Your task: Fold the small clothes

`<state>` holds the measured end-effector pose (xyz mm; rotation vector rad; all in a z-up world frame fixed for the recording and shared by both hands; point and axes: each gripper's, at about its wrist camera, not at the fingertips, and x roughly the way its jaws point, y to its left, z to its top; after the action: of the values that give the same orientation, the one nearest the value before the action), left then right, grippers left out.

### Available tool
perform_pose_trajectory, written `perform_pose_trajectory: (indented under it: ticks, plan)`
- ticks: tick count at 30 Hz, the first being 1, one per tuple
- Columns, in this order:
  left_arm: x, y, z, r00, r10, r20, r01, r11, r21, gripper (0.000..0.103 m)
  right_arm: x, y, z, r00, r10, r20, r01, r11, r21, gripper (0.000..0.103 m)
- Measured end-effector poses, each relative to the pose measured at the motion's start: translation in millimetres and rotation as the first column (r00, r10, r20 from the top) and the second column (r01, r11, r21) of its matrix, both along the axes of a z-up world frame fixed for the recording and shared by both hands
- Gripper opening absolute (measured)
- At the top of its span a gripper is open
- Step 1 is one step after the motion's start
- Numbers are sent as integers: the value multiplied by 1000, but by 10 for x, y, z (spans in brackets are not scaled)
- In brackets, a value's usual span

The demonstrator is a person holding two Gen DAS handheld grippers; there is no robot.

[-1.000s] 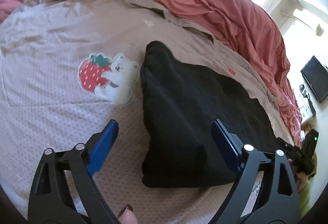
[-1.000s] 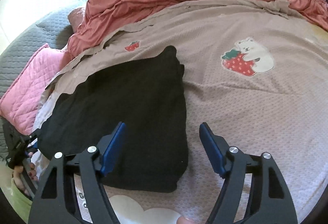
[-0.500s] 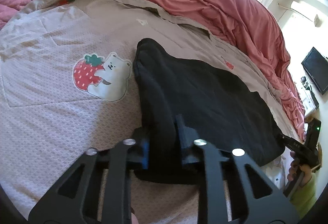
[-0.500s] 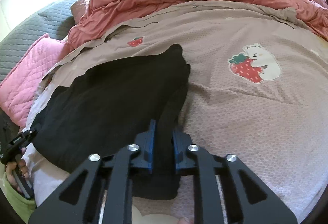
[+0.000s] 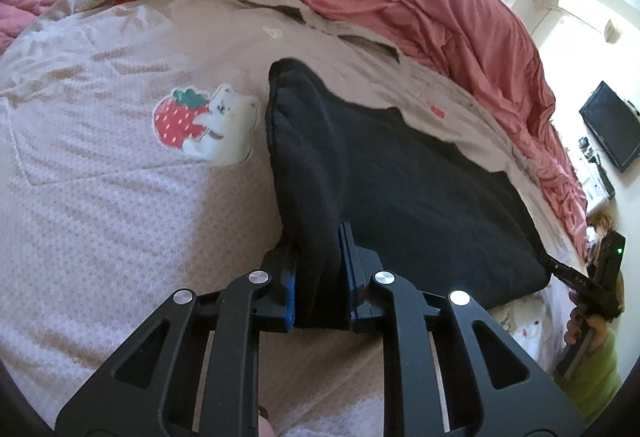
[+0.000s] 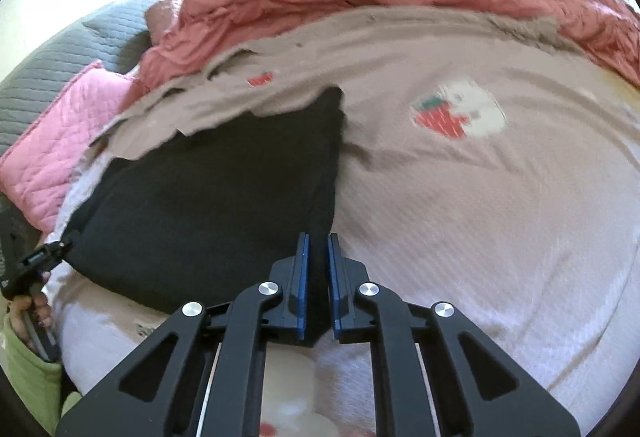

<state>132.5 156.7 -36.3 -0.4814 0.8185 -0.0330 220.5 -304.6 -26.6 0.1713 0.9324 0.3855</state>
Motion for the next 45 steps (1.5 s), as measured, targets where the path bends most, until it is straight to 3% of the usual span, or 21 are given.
perform_pose_trajectory:
  ticks: [12,17,19,22,27,29,35,38,41,45]
  plan:
    - [-43,3,-48,1000,20,-16,-20,1000,20,18,-6,100,-136,999,-19,-30,17,998,-60,10]
    - [-47,10,-41,1000,25,-19,-25,1000,18,20,-17,145,-109,1000,-28,-15,26,995,-100,16]
    - [-65,10,-18,999,31,-12,-30,999,26,22,-24,145,-73,999,-39,-7,38,994,-103,24]
    - [-115,2,61,999,36,20,-37,998,48,21,-47,132,10,999,-46,5,46,995,-89,42]
    - [-200,9,176,995,60,78,-66,995,77,21,-112,194,202,997,-38,71,45,994,-100,43]
    - [-248,-1,253,991,61,123,-72,994,86,21,-126,246,267,996,-27,91,35,995,-91,47]
    - [-290,-152,387,980,3,198,-31,990,135,23,-186,549,358,990,41,135,-28,995,-96,53]
    - [-210,-273,330,986,-49,161,23,987,157,28,-193,732,342,987,78,142,-63,992,-107,55]
    - [-124,-373,196,995,-72,76,56,979,196,28,-178,918,279,984,117,134,-101,988,-119,55]
    - [-59,-338,56,998,-66,1,65,982,175,28,-89,1058,59,992,116,56,-106,980,-167,55]
